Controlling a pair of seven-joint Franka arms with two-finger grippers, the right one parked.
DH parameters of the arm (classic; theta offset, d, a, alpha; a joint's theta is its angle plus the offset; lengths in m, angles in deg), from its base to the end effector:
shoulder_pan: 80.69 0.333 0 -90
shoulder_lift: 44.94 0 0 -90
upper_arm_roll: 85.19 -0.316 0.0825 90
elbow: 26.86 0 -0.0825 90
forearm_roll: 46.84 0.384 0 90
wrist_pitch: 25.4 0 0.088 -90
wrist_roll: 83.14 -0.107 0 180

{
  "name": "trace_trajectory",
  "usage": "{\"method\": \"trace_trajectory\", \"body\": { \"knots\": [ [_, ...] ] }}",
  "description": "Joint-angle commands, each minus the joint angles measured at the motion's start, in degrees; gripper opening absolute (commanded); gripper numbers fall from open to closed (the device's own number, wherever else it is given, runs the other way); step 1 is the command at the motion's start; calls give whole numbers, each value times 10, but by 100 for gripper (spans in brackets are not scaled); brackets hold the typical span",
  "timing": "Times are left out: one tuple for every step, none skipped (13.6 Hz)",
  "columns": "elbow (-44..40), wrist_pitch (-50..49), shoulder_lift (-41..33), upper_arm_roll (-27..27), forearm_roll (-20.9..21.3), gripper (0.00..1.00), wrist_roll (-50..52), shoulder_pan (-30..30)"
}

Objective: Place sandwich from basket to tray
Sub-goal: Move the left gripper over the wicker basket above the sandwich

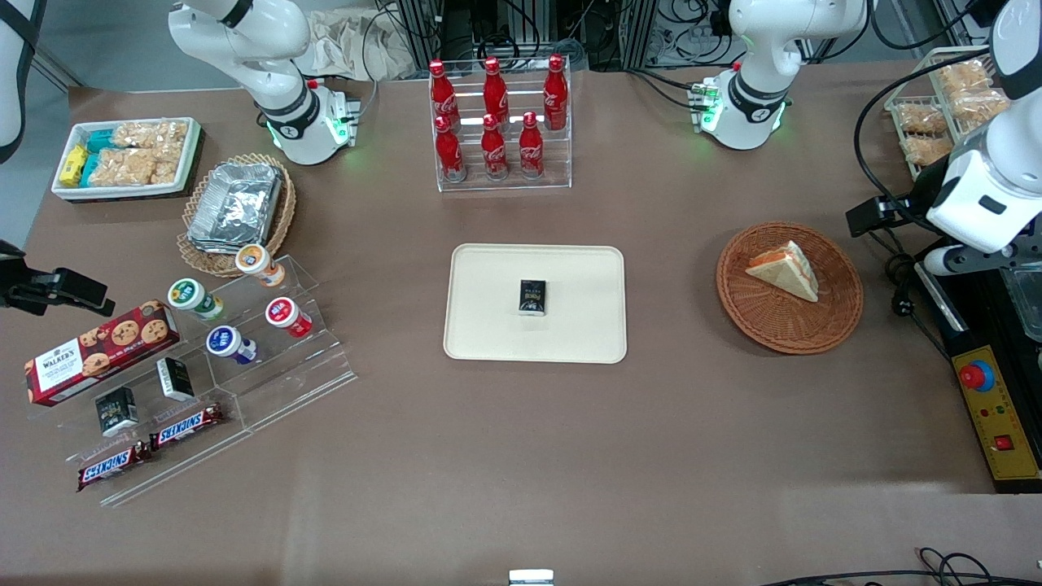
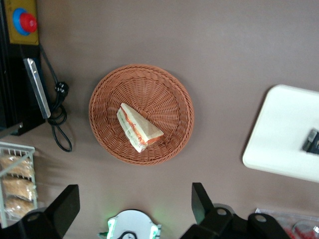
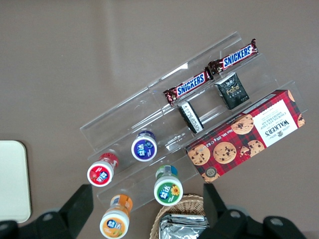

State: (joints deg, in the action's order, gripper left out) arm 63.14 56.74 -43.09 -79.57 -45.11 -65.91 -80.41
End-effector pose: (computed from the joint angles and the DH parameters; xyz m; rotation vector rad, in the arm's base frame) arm 0.5458 -0.0466 0.5960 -3.0553 -0.3203 0.2475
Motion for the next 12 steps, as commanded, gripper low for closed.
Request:
{"method": "trace_trajectory", "body": {
  "knots": [
    [118, 66, -86, 3, 6, 100, 94, 6],
    [153, 85, -107, 3, 4, 100, 124, 17],
    [183, 100, -126, 4, 4, 100, 142, 19],
    [202, 103, -138, 3, 4, 100, 151, 20],
    [222, 105, -152, 1, 3, 100, 155, 21],
    [245, 114, -165, -2, 1, 100, 157, 31],
    [267, 130, -178, -2, -1, 100, 162, 37],
    [288, 152, -185, -2, -1, 100, 190, 38],
    [307, 172, -187, -1, 1, 100, 241, 39],
    [319, 182, -186, -1, 6, 100, 287, 39],
    [331, 186, -185, -1, 6, 100, 300, 40],
    [346, 200, -185, -2, 5, 100, 301, 41]
  ]
}}
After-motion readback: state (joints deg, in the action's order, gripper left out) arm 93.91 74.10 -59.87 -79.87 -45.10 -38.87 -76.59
